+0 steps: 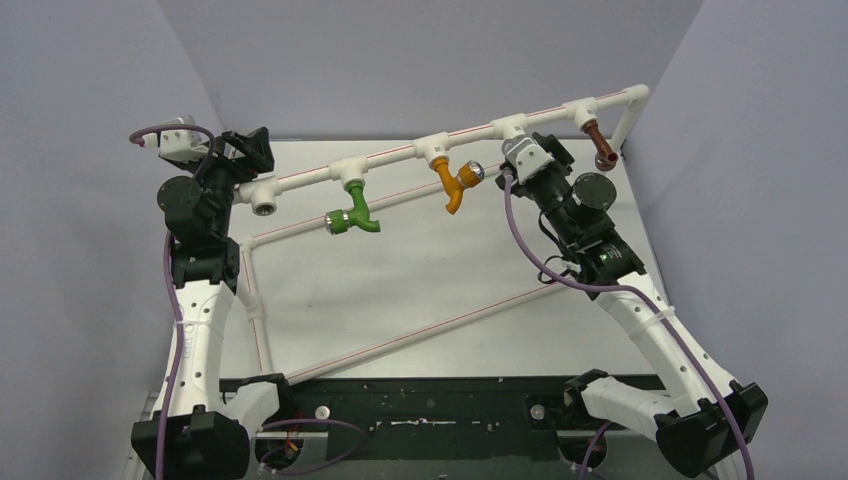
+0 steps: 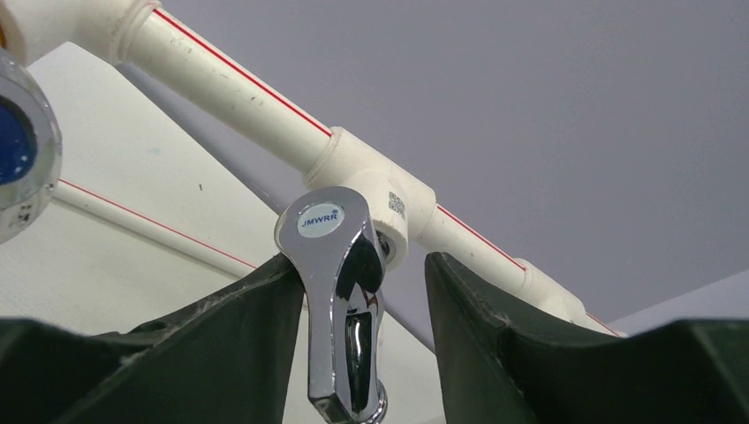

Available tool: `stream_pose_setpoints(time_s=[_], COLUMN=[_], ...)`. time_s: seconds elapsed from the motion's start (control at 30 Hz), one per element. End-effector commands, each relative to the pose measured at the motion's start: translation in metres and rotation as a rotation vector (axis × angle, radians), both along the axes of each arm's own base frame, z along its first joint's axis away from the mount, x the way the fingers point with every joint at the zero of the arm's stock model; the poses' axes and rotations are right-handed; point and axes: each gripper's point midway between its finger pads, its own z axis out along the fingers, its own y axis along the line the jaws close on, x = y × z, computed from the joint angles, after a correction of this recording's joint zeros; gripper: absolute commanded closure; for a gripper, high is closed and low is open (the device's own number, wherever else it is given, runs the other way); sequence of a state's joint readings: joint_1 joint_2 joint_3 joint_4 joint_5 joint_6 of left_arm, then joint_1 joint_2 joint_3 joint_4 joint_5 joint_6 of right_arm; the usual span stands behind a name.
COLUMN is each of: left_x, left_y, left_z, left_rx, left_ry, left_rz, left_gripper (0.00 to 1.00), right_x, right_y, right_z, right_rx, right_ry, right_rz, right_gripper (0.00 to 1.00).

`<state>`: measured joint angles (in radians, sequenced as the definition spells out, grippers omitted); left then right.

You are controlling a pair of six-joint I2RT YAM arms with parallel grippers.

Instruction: Install the water faucets

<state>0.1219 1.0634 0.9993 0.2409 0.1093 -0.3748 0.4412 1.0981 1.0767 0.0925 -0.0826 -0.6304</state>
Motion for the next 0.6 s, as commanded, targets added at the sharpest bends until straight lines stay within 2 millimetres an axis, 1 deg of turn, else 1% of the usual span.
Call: stream_pose_setpoints(time_s=[0.0,0.13,0.2,0.37,0.5,0.57], left_x=[0.003,0.003,0.003,0.003,0.003,0.002], left_y=[0.000,0.001,0.001,0.000,0.001,0.000], left_z=[-0.146,-0.146,-0.146,-0.146,-0.145,-0.145], left_rx=[-0.072,-0.073,-0.072,-0.073,-0.073,-0.074], left_ry=[0.449,0.450,0.448,0.450,0.446,0.447], left_rz=[-0.022,-0.020,-0.020,-0.022,-0.021,-0.023], left_gripper=[0.10,0.10,0.10,0.10,0.10,0.10], right_x=[0.004,0.008,0.007,0.004,-0.004,-0.005], right_y=[-0.010,-0.014,-0.013,-0.017,-0.014,-0.016], right_z=[0.041,0.039,0.041,0.051,0.055,0.052], right_rx=[0.110,0.198,0.273,0.555,0.893,1.060], right_ry=[-0.110,-0.078,-0.060,0.000,0.081,0.136], right_rz=[-0.064,-0.103,-0.100,-0.120,-0.071,-0.076], right_gripper=[0.61,0.91,1.00,1.00,1.00,1.00])
